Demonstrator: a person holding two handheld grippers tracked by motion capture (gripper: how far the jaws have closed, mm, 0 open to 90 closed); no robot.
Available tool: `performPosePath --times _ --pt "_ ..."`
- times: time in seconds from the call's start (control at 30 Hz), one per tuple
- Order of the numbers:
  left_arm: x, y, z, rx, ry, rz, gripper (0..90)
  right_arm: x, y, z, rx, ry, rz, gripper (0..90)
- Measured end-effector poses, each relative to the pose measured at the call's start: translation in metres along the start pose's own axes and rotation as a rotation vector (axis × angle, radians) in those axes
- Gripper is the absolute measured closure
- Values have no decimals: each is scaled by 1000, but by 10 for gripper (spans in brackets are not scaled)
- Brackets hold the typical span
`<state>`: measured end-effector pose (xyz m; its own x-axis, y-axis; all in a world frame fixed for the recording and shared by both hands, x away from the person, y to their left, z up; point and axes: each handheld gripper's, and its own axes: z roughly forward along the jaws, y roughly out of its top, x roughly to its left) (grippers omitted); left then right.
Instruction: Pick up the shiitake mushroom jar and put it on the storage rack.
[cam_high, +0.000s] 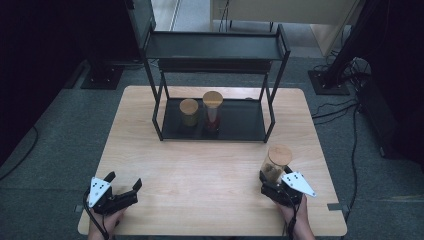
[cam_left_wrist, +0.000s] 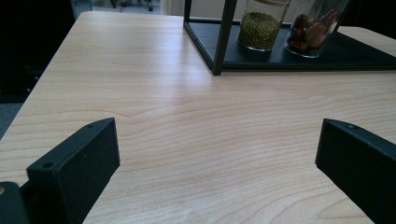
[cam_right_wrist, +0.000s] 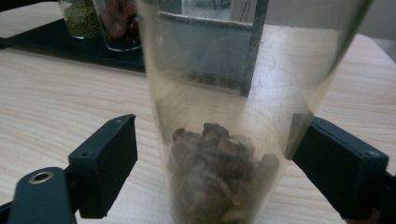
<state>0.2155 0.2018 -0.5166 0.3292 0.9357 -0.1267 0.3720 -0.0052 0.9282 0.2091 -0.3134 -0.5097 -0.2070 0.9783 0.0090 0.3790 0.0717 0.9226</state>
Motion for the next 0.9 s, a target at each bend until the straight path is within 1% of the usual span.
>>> performPosePath --times 0.1,0.23,0.27,0.33,0.57,0.9 --pt "0 0 0 0 -1 -1 0 0 1 6 13 -4 2 175" --pt "0 0 0 0 -1 -1 0 0 2 12 27 -28 2 237" --pt "0 0 0 0 -1 -1 0 1 2 14 33 -39 2 241" --pt "0 0 0 -1 -1 -2 0 1 3 16 33 -44 1 242" --pt "0 0 0 2 -3 0 0 3 4 20 31 -40 11 246" --pt "0 0 0 2 -6 1 0 10 7 26 27 -23 1 246"
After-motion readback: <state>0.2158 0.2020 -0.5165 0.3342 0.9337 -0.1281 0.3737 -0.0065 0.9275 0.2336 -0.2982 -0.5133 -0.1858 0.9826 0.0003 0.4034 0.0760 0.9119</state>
